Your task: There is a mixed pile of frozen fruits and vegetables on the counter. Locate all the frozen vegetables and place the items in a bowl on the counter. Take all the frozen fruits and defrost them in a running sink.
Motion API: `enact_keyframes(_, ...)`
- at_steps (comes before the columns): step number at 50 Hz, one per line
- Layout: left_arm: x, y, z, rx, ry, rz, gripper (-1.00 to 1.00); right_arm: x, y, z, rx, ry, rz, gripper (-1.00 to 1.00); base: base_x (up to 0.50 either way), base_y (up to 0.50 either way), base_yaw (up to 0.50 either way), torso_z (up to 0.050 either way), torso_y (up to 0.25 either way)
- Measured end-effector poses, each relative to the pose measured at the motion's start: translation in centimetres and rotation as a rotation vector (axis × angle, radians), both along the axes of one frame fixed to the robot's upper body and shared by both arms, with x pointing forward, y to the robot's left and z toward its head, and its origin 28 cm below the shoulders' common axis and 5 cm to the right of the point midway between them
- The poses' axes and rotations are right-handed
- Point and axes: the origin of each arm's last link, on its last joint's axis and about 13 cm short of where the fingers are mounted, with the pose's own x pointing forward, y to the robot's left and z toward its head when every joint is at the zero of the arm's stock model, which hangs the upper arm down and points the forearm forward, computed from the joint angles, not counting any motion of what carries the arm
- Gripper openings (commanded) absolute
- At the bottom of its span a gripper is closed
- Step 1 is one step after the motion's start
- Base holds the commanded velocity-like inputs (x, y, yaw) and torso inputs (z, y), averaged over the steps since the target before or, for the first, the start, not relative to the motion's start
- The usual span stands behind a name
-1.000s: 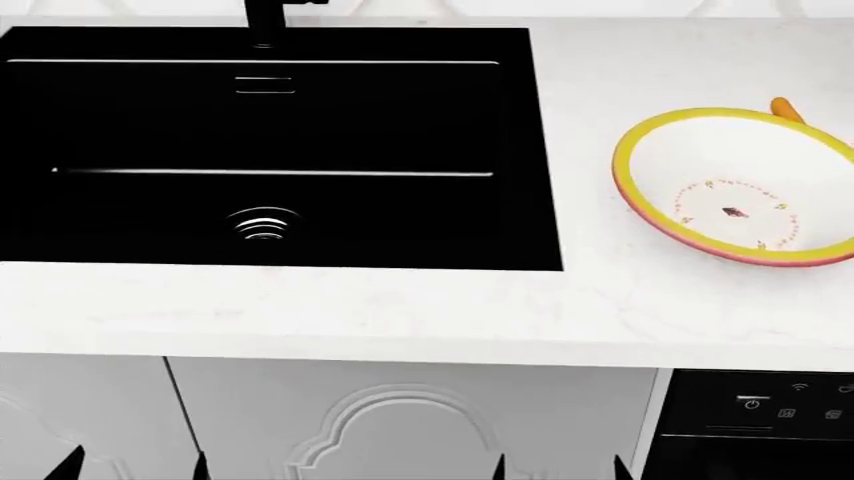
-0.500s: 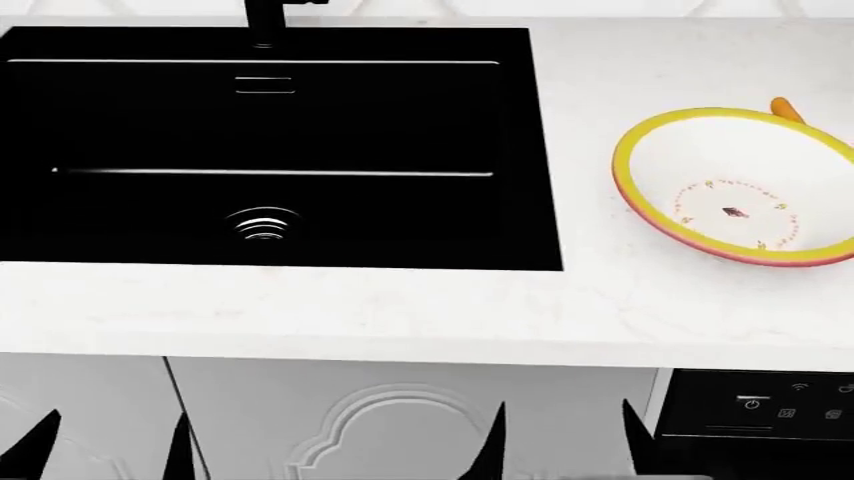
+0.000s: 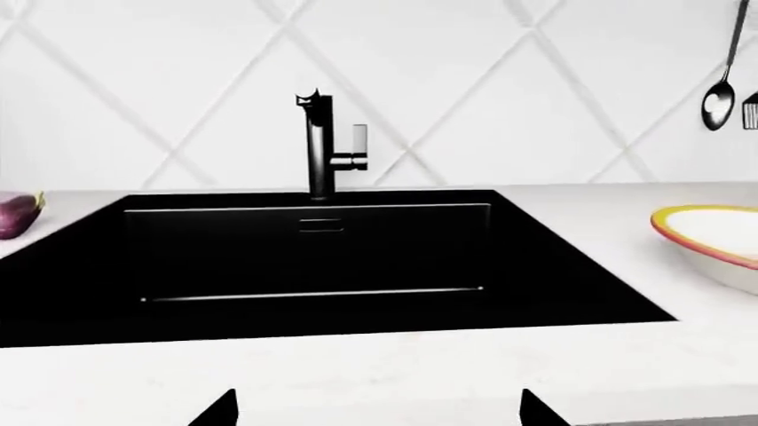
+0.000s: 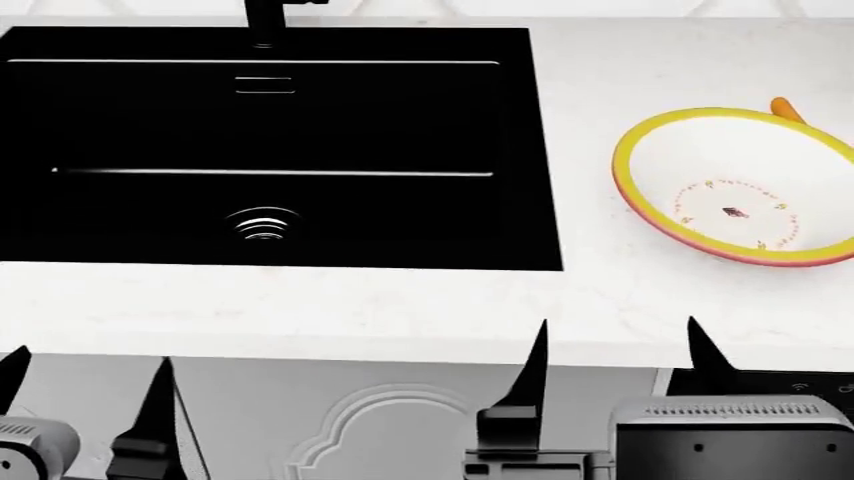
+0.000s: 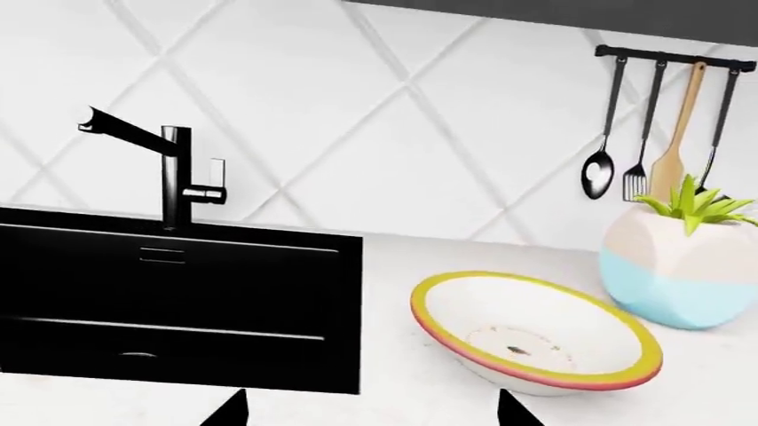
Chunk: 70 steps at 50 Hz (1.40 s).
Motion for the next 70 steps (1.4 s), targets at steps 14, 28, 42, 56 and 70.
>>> enact_keyframes(14, -0.5, 0.1, 0.4, 0.009, 0.008, -0.002, 1.00, -0.4, -0.5, 1.3, -0.028, -0.002, -0.021, 1.00, 0.03, -0.43, 0.00, 0.000, 0.000)
enact_keyframes(28, -0.8, 0.2, 0.2, 0.005, 0.012, 0.001, 1.00, -0.6, -0.8, 1.6, -0.037, 0.003, -0.044, 1.00, 0.03, -0.50, 0.00, 0.000, 0.000)
enact_keyframes(42, -1.3, 0.7, 0.2, -0.005, 0.010, 0.018, 1.00, -0.7, -0.9, 1.9, -0.054, 0.012, -0.049, 1.00, 0.02, -0.47, 0.00, 0.000, 0.000)
enact_keyframes(56, -1.0, 0.7, 0.1, -0.012, 0.010, 0.032, 1.00, -1.0, -0.9, 1.9, -0.098, -0.004, -0.042, 1.00, 0.41, -0.02, 0.00, 0.000, 0.000)
enact_keyframes(70, -0.6, 0.5, 0.0, -0.015, 0.011, 0.040, 1.00, -1.0, -1.0, 2.0, -0.103, -0.010, -0.039, 1.00, 0.50, -0.02, 0.00, 0.000, 0.000)
